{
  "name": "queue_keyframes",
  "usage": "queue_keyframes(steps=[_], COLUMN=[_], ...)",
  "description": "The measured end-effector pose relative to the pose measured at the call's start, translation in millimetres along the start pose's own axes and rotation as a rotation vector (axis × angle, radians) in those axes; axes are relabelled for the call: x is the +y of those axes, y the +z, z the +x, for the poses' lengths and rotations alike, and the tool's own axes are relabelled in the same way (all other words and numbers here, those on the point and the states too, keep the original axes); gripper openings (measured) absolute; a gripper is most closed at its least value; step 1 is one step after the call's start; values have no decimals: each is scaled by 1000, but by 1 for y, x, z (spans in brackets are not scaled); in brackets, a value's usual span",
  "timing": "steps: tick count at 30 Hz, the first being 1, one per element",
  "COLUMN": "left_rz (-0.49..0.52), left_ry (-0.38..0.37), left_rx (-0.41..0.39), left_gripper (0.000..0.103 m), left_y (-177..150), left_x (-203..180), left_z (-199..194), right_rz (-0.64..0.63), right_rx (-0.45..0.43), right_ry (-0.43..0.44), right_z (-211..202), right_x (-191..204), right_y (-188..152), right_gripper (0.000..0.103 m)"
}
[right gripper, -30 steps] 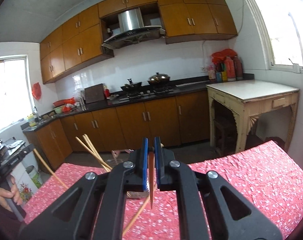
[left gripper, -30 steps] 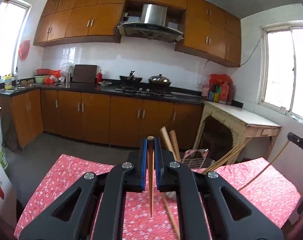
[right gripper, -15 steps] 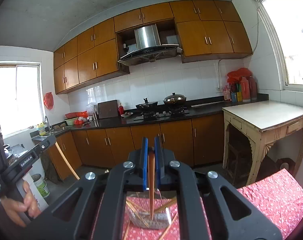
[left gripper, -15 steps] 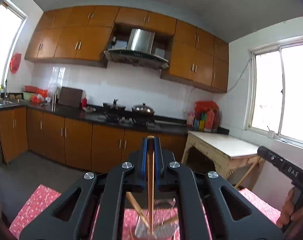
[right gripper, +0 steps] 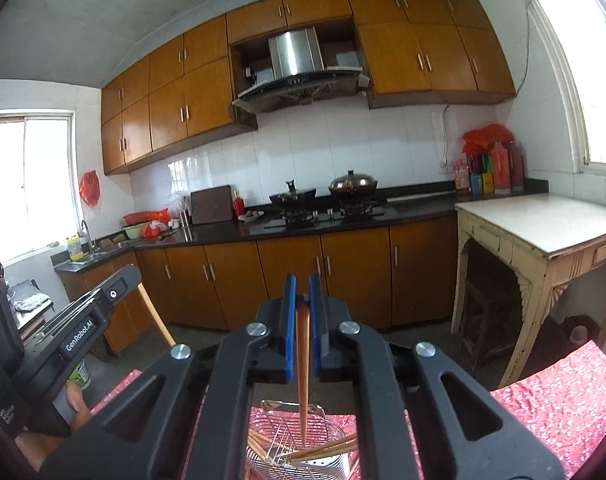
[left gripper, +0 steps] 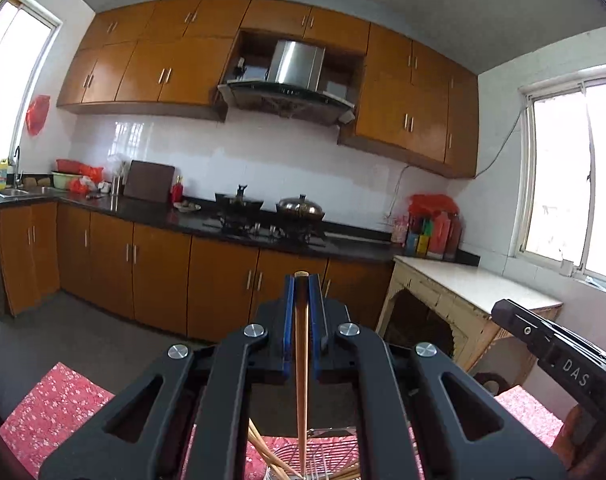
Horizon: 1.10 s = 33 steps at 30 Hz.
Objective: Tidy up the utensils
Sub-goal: 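Lift both held chopsticks and carry them over the wire holder, then open both tools to drop the chopsticks into the wire holder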
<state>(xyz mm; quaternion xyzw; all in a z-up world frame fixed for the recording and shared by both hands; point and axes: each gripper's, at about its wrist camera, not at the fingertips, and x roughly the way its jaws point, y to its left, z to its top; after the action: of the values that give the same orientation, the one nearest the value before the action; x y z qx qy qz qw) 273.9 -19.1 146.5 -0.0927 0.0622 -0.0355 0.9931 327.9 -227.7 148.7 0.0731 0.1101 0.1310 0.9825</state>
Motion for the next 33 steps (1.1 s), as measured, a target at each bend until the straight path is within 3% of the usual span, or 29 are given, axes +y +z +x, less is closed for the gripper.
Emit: queue_keyframes(steps=[6, 7, 9, 10, 20, 21, 23, 27, 33], left_rz=[-4, -10, -8, -7, -11, -8, -6, -11, -31], left_ry=[18, 18, 35, 44, 85, 89, 103, 111, 116], left_rx=[76, 91, 103, 105, 142, 149, 169, 248, 471], left_gripper=[8, 9, 15, 16, 19, 22, 38, 39, 52], left_y=[-14, -16, -18, -17, -16, -19, -30, -62, -148], left_x=[6, 9, 13, 15, 35, 37, 46, 62, 83], left_z=[18, 19, 17, 17, -19, -25, -42, -61, -70], right_rz=[35, 36, 42, 50, 101, 103, 108, 146, 143], right_rx=[72, 78, 80, 76, 87, 98, 132, 259, 494], right_ry=[-11, -30, -54, -65, -164, -174, -194, -210, -130], right_z=[30, 32, 29, 26, -32, -38, -49, -56, -37], right_x=[-15, -18, -25, -29, -70, -73, -79, -82, -51], right_y=[-18, -21, -25, -27, -47, -55, -73, -132, -233], right_gripper=[10, 13, 31, 33, 36, 37, 38, 38, 38])
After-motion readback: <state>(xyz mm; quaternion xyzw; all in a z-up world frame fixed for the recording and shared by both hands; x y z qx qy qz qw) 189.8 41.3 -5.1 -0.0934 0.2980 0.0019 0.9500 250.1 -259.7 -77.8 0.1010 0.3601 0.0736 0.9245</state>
